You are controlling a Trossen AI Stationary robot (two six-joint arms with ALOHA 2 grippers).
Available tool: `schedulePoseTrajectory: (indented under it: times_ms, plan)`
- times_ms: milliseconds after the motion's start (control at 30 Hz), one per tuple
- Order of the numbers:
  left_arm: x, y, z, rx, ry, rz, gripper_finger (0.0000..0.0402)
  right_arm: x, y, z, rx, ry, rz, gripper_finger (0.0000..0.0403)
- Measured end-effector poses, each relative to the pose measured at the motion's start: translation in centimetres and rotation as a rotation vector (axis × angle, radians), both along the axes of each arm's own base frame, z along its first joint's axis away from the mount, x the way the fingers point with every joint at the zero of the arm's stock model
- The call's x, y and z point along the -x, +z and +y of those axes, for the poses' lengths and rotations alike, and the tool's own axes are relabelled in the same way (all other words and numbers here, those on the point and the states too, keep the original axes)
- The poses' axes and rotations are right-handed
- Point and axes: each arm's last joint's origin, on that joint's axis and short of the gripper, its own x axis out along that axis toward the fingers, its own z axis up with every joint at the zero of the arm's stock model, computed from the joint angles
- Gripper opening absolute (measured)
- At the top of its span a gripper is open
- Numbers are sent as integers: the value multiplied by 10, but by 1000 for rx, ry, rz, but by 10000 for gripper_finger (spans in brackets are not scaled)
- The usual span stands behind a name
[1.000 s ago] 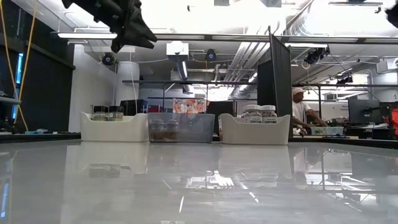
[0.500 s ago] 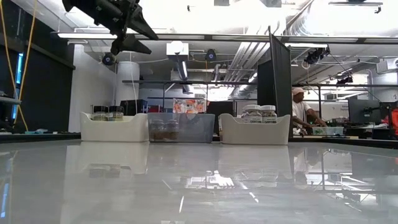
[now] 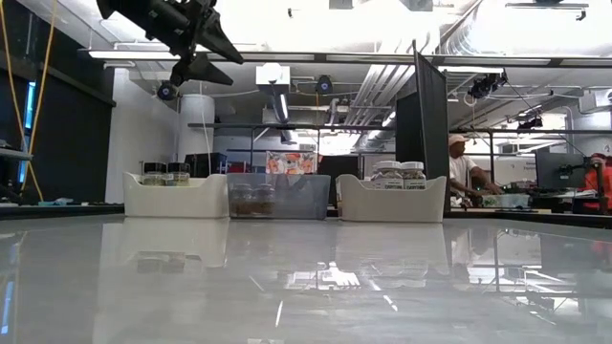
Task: Sort spices by type
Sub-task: Put the right brown seasoning bottle into the black bin
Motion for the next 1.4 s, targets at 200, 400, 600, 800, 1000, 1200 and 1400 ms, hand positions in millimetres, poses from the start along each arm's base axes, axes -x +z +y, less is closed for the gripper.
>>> schedulePoseTrajectory:
  times_ms: [200,400,600,800,1000,1200,1400]
  plan:
    - [-1,0,0,1,0,1,246,0,0,1,-20,14,24,296]
    - [-1,-1,0,1,1,2,246,-5,-8,7,-52,33,24,296]
    - [-1,-1,0,-12,-5,8,246,-9,-18,11,-53,36,32,288]
    - [-1,-1,0,-15,-6,8,246,-10,-19,11,-37,19,25,239]
    - [-1,-1,0,-15,-7,9,246,-16,-10,14,-109,128,-19,163]
    - [-2,2,1,-27,-7,-17,246,-45,31,-7,-138,217,-239,76]
    - [-4,7,1,-43,-22,-70,246,-75,69,-77,66,260,-409,5]
